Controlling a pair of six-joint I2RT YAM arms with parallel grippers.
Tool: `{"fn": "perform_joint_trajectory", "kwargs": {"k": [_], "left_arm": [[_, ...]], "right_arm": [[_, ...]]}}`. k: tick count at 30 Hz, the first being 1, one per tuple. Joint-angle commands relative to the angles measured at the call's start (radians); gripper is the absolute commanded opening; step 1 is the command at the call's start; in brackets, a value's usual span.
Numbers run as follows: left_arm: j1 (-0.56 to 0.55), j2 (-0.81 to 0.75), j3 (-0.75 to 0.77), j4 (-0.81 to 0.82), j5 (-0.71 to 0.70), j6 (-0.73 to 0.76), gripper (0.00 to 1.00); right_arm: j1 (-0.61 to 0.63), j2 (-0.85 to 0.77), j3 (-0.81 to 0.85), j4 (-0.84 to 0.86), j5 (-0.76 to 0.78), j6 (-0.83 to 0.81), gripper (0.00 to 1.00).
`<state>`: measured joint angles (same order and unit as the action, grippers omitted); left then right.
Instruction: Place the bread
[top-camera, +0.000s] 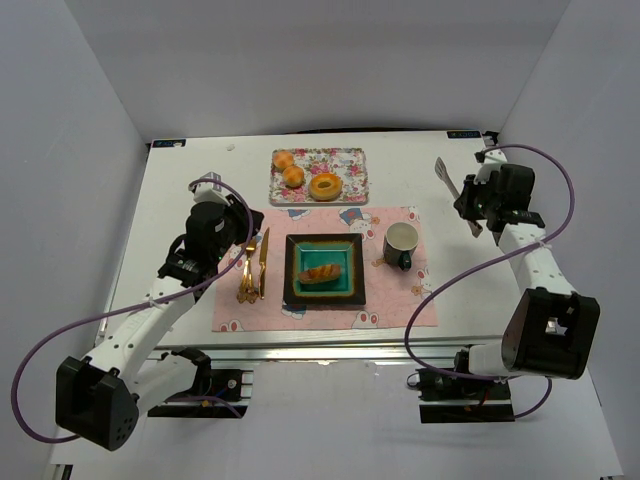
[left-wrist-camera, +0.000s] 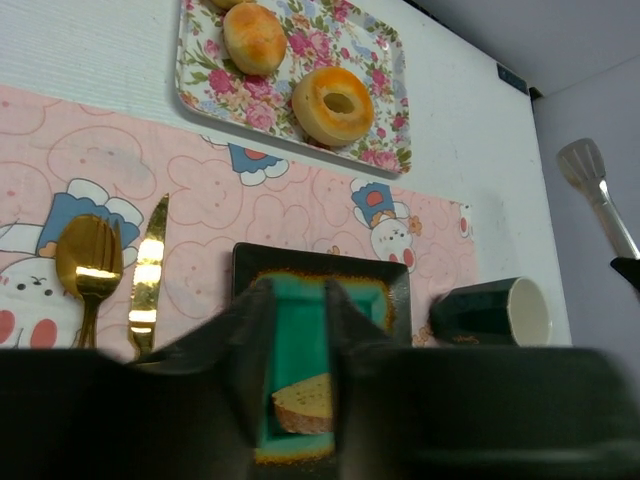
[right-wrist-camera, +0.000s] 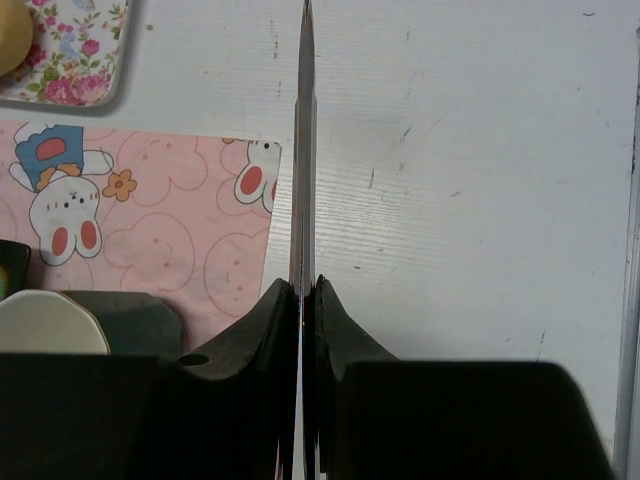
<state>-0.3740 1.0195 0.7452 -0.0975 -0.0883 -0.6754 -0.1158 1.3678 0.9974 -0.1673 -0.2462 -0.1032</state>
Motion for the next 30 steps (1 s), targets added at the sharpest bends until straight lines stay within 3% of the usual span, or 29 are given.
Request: {"fn": "perform_joint_trajectory", "kwargs": {"k": [1, 3, 8, 30], "left_arm": [[0.006, -0.006, 0.031, 0.004, 0.004, -0.001, 0.43], [0.006, -0.012, 0.031, -0.001, -0.001, -0.001, 0.64], [0.006, -0.016, 0.033, -0.011, -0.014, 0.002, 0.81], [0.006, -0.016, 0.036, -0.019, -0.019, 0.008, 0.86]], "right_arm": [[-0.008, 0.004, -0.017, 0.091, -0.019, 0.019, 0.00], [-0.010, 0.008, -0.032, 0.107, -0.015, 0.016, 0.00], [-0.016, 0.020, -0.046, 0.121, -0.007, 0.013, 0.00], [-0.025, 0.022, -0.086, 0.140, 0.001, 0.000, 0.00]]}}
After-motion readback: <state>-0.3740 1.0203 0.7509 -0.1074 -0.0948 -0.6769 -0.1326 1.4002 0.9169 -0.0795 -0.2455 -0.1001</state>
